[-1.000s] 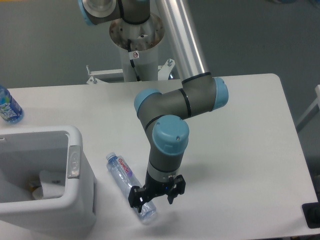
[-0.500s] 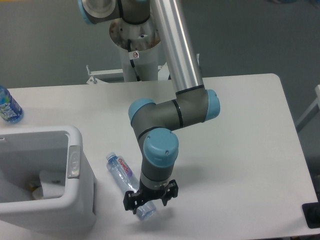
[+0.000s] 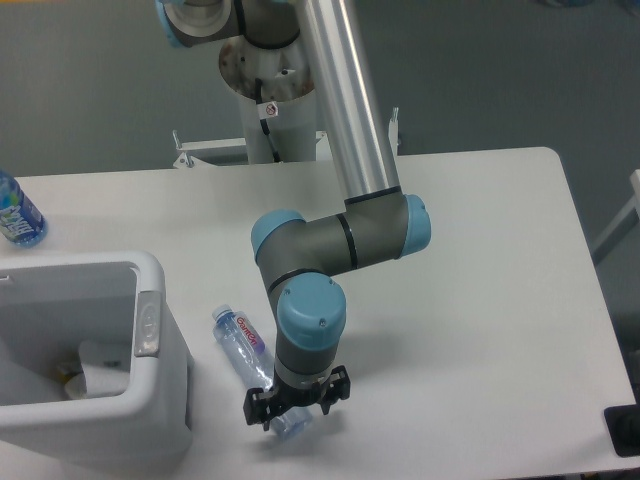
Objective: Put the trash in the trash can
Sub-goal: 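Close the gripper around the middle of the water bottle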
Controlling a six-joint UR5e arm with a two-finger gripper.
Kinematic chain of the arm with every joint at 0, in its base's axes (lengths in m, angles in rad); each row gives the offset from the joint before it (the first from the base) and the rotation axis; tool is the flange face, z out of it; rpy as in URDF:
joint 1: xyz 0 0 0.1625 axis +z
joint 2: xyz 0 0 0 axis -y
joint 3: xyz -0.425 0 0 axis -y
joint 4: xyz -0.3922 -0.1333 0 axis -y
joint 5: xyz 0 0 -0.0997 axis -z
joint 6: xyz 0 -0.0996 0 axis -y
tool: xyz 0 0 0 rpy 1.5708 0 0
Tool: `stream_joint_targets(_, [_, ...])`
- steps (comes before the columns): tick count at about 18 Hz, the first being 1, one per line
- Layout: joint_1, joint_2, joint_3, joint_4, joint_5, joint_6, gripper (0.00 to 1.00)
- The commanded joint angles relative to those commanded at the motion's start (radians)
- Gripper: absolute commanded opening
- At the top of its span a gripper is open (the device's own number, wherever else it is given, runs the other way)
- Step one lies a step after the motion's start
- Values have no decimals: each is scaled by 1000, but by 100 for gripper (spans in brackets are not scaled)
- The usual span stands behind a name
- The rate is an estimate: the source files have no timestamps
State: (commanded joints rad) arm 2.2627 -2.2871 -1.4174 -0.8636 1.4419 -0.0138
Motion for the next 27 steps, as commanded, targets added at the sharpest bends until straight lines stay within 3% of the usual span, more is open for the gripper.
stream_joint_targets(6, [-2, -5, 2, -2, 17, 0, 100])
stream_joint_targets(13, [-8, -8, 2, -2, 29, -2, 75])
stream_joint_targets(27, [-9, -3, -6, 0, 31, 11, 63])
